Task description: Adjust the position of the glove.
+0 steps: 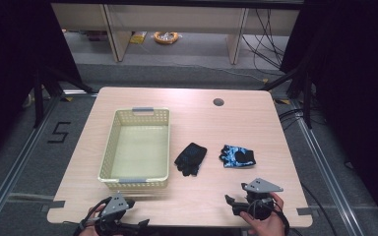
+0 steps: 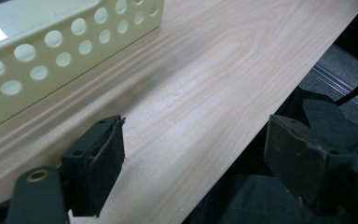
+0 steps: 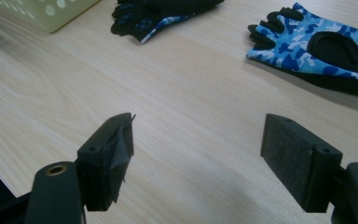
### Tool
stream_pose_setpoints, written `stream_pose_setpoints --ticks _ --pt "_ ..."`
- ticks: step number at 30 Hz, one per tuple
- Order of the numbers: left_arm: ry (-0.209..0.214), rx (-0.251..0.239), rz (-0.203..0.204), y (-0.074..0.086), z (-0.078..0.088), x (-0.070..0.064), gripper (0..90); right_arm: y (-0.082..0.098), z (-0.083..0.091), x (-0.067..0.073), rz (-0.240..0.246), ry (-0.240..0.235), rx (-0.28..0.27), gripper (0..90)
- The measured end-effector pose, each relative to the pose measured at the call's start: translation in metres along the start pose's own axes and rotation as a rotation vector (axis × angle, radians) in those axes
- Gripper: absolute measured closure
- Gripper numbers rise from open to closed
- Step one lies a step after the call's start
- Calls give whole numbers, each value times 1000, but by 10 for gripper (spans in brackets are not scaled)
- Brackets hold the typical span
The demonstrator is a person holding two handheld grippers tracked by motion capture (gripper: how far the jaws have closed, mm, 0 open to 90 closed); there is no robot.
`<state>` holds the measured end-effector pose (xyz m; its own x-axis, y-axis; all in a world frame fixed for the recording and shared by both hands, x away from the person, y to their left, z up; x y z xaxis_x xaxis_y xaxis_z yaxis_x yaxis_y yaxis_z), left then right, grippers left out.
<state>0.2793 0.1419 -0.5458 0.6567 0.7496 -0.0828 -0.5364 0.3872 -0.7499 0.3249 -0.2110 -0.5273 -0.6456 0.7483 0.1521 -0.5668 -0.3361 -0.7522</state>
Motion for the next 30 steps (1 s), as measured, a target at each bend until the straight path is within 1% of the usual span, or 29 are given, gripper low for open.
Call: stream_pose_setpoints --ticks 2,4,6,7,8,9,10,11,12,13,14,15,17,18,19,21,22,23,24,25,26,27,28,30 --pt "0 1 -1 0 0 0 196 0 0 0 1 2 2 273" --pt "1 2 -3 0 0 0 196 0 0 -1 17 5 7 278" --pt "0 2 -2 0 0 0 196 -1 -1 0 34 -9 2 296" --pt "2 16 -22 1 1 1 196 -2 0 0 33 -6 5 296" --pt "0 13 -19 1 1 1 197 -2 -1 -1 43 4 3 296" --pt "0 3 -5 0 0 0 197 -2 -1 0 32 -5 5 296" --pt "1 2 -1 0 0 0 196 -3 -2 0 33 -4 0 296" --pt "1 2 -2 0 0 0 197 -4 -3 0 41 -20 1 296" --pt "1 3 -3 0 0 0 197 -5 -3 0 46 -21 7 297" --pt "2 17 -24 1 1 1 197 -5 -4 0 48 -17 5 297" --pt "1 15 -21 1 1 1 196 -6 -3 1 43 -5 3 302" --pt "1 1 0 0 0 0 196 -6 -3 1 43 -5 3 302" --pt "-1 0 0 0 0 0 196 -7 -4 1 49 -14 6 307" --pt "0 10 -14 1 1 1 196 -7 -4 1 47 -11 4 310" --pt "0 0 1 0 0 0 197 -8 -5 2 58 -18 8 312" --pt "1 1 0 0 0 0 196 -10 -6 3 62 -22 6 328" --pt "0 2 0 0 0 0 196 -11 -6 4 74 -27 4 335" --pt "1 2 -1 0 0 0 196 -15 -7 1 115 -20 -8 349" --pt "2 2 -1 0 -1 0 197 -18 -9 3 129 -24 2 389" --pt "3 10 -13 1 0 0 197 -18 -9 3 129 -24 2 389" --pt "3 1 2 0 -1 -1 196 -22 -10 2 161 -26 -3 408" --pt "3 0 4 0 -1 -1 196 -24 -12 3 168 -36 0 431" --pt "3 0 4 0 -1 -1 197 -30 -16 2 208 -38 -10 452" --pt "2 -1 4 0 -1 -1 197 -33 -18 2 210 -47 -2 464"
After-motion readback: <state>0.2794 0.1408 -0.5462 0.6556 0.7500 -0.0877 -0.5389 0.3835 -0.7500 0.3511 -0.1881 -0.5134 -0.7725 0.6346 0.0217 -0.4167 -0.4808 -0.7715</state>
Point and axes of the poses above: each handheld gripper's, and its own axes: z roughly backward along the jaws, y roughly out of its underside, x roughly to its left, the point moved 6 cm from there along -z, roughly forward along the jaws, and after that the axes turned 7 degrees about -y, right-handed, at the moved point
